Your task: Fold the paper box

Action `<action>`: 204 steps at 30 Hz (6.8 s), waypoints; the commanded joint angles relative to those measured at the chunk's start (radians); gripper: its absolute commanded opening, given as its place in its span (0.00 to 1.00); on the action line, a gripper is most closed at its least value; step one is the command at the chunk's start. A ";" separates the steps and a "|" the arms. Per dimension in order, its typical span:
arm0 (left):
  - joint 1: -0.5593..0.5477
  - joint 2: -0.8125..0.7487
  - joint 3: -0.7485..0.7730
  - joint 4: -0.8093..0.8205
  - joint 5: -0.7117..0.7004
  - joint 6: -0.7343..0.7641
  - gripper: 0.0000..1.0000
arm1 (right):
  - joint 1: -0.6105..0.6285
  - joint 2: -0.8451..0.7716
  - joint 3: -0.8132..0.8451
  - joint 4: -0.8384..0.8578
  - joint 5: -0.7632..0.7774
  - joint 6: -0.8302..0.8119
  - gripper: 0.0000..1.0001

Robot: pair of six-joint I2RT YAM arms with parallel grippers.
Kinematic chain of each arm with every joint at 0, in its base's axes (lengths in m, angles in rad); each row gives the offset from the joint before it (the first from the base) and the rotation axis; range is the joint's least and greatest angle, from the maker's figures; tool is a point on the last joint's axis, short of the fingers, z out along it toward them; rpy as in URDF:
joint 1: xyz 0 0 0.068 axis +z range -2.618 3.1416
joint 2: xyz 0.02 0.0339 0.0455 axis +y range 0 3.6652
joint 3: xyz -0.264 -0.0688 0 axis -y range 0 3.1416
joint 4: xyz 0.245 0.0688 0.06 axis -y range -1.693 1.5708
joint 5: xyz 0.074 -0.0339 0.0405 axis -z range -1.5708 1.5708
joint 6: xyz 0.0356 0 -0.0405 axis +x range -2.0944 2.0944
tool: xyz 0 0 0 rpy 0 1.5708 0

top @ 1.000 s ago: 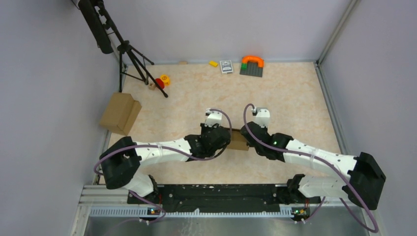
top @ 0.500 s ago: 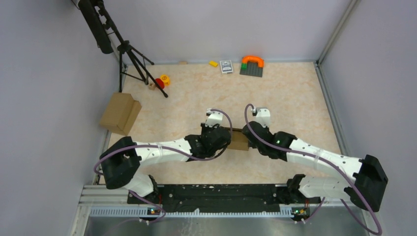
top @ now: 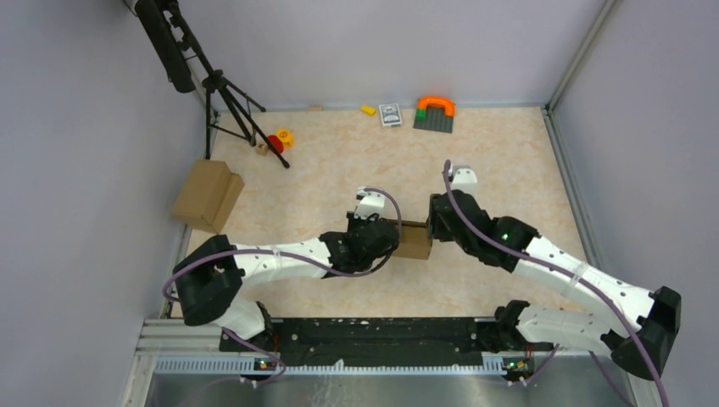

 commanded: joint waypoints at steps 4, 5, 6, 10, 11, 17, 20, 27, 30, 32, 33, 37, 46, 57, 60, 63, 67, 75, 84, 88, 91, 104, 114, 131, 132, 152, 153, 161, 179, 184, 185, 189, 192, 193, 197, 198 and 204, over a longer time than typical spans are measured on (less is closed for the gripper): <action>-0.004 0.021 0.020 -0.040 -0.003 0.008 0.00 | -0.122 0.069 0.119 0.044 -0.108 -0.042 0.40; -0.004 0.021 0.018 -0.041 -0.004 0.008 0.00 | -0.129 0.089 0.122 0.048 -0.121 -0.040 0.40; -0.005 0.020 0.018 -0.042 -0.004 0.006 0.00 | -0.132 0.106 0.122 0.049 -0.126 -0.036 0.39; -0.006 0.020 0.017 -0.047 -0.005 0.006 0.00 | -0.135 0.165 0.081 0.053 -0.167 -0.007 0.35; -0.007 0.021 0.017 -0.048 -0.005 0.006 0.00 | -0.135 0.169 0.064 0.056 -0.177 0.004 0.32; -0.016 0.022 0.015 -0.053 -0.007 0.000 0.00 | -0.134 0.138 -0.049 0.076 -0.264 0.053 0.11; -0.021 0.025 0.014 -0.053 -0.006 -0.010 0.00 | -0.135 0.118 -0.105 0.092 -0.271 0.067 0.06; -0.027 0.020 0.024 -0.078 0.039 -0.005 0.07 | -0.134 0.124 -0.092 0.078 -0.249 0.057 0.06; -0.028 0.011 0.061 -0.167 0.065 -0.017 0.20 | -0.134 0.139 -0.070 0.060 -0.228 0.041 0.06; -0.028 0.005 0.073 -0.209 0.074 -0.021 0.25 | -0.135 0.151 -0.059 0.048 -0.207 0.034 0.06; -0.027 -0.003 0.074 -0.223 0.080 -0.021 0.28 | -0.134 0.158 -0.055 0.041 -0.197 0.029 0.06; -0.027 -0.045 0.061 -0.241 0.132 -0.014 0.38 | -0.135 0.160 -0.048 0.037 -0.180 0.025 0.06; -0.027 -0.179 0.073 -0.335 0.277 0.011 0.50 | -0.135 0.157 -0.046 0.038 -0.176 0.017 0.06; 0.201 -0.304 0.060 -0.191 0.674 0.031 0.07 | -0.135 0.163 -0.038 0.034 -0.179 0.008 0.06; 0.232 -0.286 0.082 -0.164 0.717 0.038 0.00 | -0.135 0.165 -0.039 0.034 -0.178 0.009 0.06; 0.252 -0.255 0.103 -0.145 0.753 0.041 0.00 | -0.135 0.170 -0.037 0.037 -0.183 0.008 0.06; 0.275 -0.211 0.091 -0.101 0.804 0.038 0.00 | -0.135 0.178 -0.038 0.039 -0.189 0.010 0.06; 0.283 -0.098 -0.002 -0.059 0.837 0.002 0.00 | -0.135 0.185 -0.041 0.051 -0.199 0.011 0.06; 0.283 -0.083 -0.029 -0.047 0.818 -0.006 0.00 | -0.134 0.160 0.064 -0.022 -0.165 -0.023 0.06; 0.283 -0.090 -0.017 -0.059 0.809 0.005 0.00 | -0.149 0.114 0.105 -0.054 -0.124 -0.041 0.07; 0.283 -0.086 0.002 -0.074 0.809 0.010 0.00 | -0.180 0.111 0.097 -0.053 -0.133 -0.054 0.07; 0.283 -0.077 0.009 -0.082 0.818 0.013 0.00 | -0.202 0.187 -0.044 0.026 -0.160 -0.030 0.02; 0.281 -0.184 0.060 -0.171 0.804 0.039 0.00 | -0.205 0.116 0.059 -0.046 -0.155 -0.072 0.04; 0.290 -0.131 0.097 -0.210 0.775 0.022 0.37 | -0.332 0.128 -0.020 0.091 -0.420 -0.101 0.31; 0.290 -0.124 0.092 -0.205 0.781 0.018 0.36 | -0.334 0.132 -0.036 0.098 -0.426 -0.101 0.31; 0.231 -0.212 -0.108 -0.119 0.976 -0.037 0.24 | -0.336 -0.128 -0.323 0.084 -0.558 0.058 0.25; 0.220 -0.216 -0.120 -0.119 0.981 -0.046 0.24 | -0.334 -0.142 -0.342 0.075 -0.559 0.085 0.25; 0.141 -0.214 -0.212 -0.051 0.944 -0.125 0.28 | -0.334 -0.246 -0.422 0.056 -0.551 0.183 0.32; 0.161 -0.162 -0.074 -0.149 0.830 -0.117 0.28 | -0.334 -0.022 -0.250 0.084 -0.460 0.027 0.44; 0.165 -0.112 -0.105 -0.123 0.848 -0.135 0.28 | -0.334 -0.002 -0.337 0.181 -0.487 0.038 0.37; 0.165 -0.100 -0.107 -0.118 0.849 -0.135 0.27 | -0.334 0.004 -0.353 0.195 -0.492 0.040 0.35; 0.165 -0.080 -0.111 -0.101 0.895 -0.137 0.22 | -0.334 0.016 -0.360 0.212 -0.506 0.038 0.26; 0.165 -0.079 -0.103 -0.107 0.889 -0.131 0.21 | -0.334 0.016 -0.353 0.214 -0.527 0.034 0.22; 0.165 -0.079 -0.102 -0.107 0.890 -0.130 0.21 | -0.334 0.016 -0.353 0.215 -0.534 0.032 0.22; 0.165 -0.069 -0.103 -0.104 0.895 -0.132 0.20 | -0.334 0.019 -0.361 0.221 -0.548 0.035 0.22; 0.165 -0.069 -0.104 -0.104 0.895 -0.133 0.20 | -0.334 0.021 -0.366 0.222 -0.548 0.037 0.23; 0.166 -0.116 -0.107 -0.147 0.863 -0.137 0.36 | -0.334 0.006 -0.342 0.189 -0.536 0.031 0.29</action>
